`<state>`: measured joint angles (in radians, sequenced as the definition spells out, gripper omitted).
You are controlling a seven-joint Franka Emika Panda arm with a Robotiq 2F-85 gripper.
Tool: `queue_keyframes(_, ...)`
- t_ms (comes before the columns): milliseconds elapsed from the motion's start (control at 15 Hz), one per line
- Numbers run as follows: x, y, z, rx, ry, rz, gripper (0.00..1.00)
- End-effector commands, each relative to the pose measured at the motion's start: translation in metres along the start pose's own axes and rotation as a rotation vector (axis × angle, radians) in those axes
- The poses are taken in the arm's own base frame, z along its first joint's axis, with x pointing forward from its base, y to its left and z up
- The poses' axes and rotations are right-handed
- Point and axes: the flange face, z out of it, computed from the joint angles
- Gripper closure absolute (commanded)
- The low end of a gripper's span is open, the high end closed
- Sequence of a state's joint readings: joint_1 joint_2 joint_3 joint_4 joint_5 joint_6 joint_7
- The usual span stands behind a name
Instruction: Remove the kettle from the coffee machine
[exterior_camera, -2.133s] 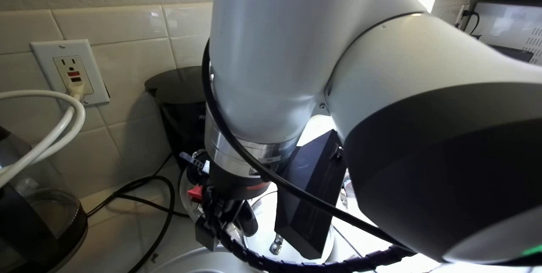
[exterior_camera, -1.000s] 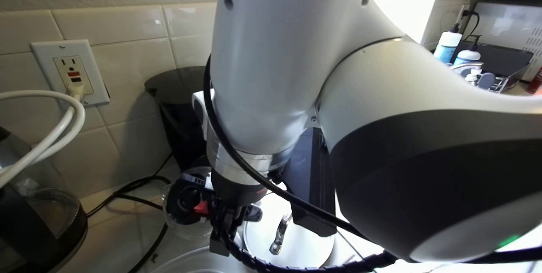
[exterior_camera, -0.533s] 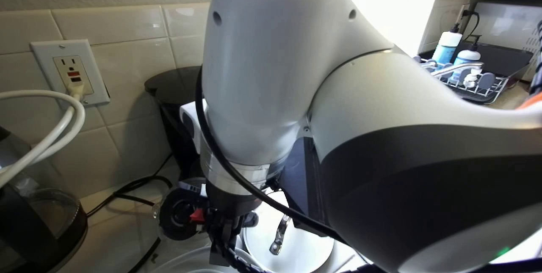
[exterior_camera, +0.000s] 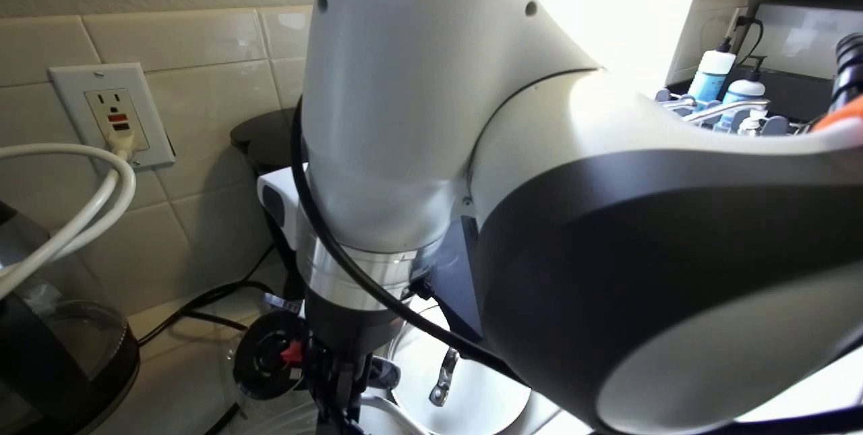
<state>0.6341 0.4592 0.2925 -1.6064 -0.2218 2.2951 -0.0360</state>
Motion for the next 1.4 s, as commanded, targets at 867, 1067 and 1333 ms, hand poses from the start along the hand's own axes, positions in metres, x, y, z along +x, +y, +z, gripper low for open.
queue_keyframes(867,0.010,0.049,0.004,0.463,0.120,-0.255,1.00)
queue_keyframes(1067,0.007,0.057,0.010,0.540,0.103,-0.275,1.00)
queue_keyframes(1333,0.005,0.063,0.015,0.531,0.035,-0.225,1.00)
